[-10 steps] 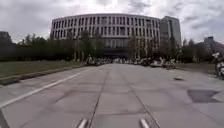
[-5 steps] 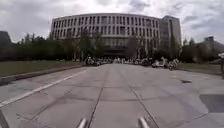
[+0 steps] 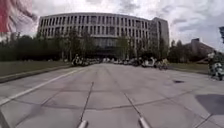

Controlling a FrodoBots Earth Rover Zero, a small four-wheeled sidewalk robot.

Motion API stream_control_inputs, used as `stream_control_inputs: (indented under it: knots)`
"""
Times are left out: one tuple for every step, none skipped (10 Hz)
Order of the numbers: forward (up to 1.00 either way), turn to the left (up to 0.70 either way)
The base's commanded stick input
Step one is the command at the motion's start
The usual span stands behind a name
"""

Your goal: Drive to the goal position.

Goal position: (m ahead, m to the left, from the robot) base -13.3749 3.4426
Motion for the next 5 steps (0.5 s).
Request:
stream_control_inputs:
  knots:
    - [0.09, -0.19]
    - [0.06, -0.29]
    - [0.05, -0.64]
    - [0.04, -0.7]
    - [0.0, -0.7]
